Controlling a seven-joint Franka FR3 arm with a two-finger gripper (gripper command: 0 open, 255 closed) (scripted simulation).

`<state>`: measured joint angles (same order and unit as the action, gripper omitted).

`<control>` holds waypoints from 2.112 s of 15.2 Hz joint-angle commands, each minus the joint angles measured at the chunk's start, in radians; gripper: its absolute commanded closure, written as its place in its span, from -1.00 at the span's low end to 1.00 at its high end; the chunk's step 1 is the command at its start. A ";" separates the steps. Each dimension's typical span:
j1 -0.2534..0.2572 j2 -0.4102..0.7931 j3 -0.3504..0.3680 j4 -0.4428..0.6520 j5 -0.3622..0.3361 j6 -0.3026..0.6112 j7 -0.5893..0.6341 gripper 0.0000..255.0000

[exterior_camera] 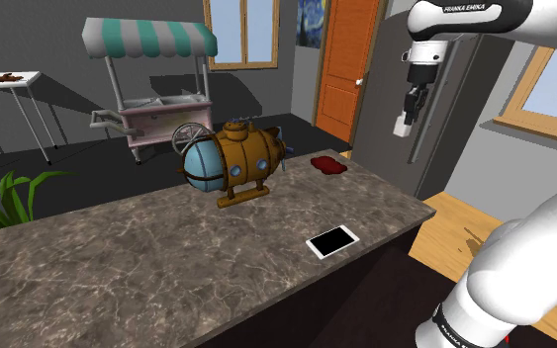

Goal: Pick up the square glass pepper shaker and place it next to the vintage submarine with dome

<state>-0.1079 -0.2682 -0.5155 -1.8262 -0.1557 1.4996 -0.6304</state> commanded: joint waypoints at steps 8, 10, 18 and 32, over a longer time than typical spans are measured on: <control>0.006 0.040 -0.001 0.158 0.017 -0.122 -0.018 1.00; 0.006 0.052 -0.004 0.198 0.021 -0.151 -0.023 1.00; 0.006 0.115 -0.018 0.366 0.045 -0.262 -0.052 1.00; 0.144 0.132 0.193 0.369 0.117 -0.267 0.313 1.00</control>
<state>0.0258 -0.1407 -0.3363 -1.4569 -0.0457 1.2290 -0.3444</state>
